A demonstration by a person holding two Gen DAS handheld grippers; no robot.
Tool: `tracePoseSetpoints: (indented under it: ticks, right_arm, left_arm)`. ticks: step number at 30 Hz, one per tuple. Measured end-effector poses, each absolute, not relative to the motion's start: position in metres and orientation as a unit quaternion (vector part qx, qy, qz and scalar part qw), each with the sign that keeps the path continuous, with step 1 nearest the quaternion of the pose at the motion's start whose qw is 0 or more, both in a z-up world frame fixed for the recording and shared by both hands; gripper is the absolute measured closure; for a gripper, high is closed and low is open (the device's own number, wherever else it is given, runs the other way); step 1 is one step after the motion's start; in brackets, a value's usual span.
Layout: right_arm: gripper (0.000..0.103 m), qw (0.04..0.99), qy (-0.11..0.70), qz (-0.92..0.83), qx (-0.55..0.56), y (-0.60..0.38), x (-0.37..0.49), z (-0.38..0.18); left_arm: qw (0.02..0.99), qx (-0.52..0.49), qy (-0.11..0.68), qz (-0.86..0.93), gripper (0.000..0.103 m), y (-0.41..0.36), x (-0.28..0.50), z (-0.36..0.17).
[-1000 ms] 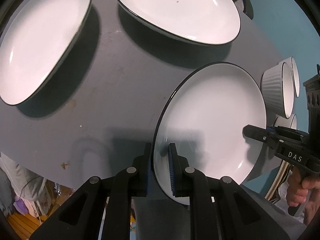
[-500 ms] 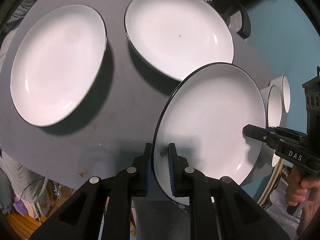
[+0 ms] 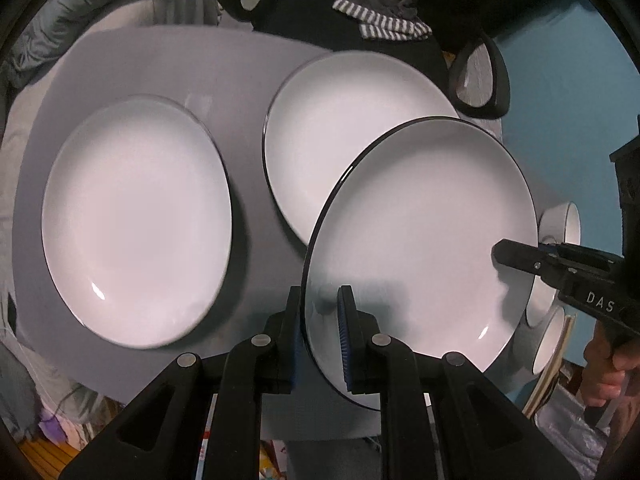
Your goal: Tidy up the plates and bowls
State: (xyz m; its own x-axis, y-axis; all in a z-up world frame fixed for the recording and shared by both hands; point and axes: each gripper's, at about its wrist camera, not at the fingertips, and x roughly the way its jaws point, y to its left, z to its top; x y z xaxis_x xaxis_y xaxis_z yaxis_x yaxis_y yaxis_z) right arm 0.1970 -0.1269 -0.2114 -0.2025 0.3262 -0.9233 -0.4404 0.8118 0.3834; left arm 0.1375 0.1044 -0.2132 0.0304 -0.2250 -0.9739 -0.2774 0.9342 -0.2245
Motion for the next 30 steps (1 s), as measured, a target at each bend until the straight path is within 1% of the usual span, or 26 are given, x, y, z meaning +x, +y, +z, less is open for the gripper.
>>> tracePoseSetpoints:
  ticks: [14, 24, 30]
  right_arm:
    - [0.089, 0.627, 0.717, 0.304, -0.029, -0.102, 0.243, -0.220]
    - [0.089, 0.614, 0.731, 0.296, -0.031, -0.088, 0.253, -0.238]
    - [0.089, 0.608, 0.740, 0.286, -0.029, -0.086, 0.256, -0.242]
  left_arm:
    - [0.694, -0.167, 0.698, 0.053, 0.086, 0.124, 0.181, -0.220]
    - [0.678, -0.159, 0.714, 0.069, 0.086, 0.122, 0.195, -0.242]
    - [0.679, -0.142, 0.718, 0.068, 0.086, 0.116, 0.198, -0.245]
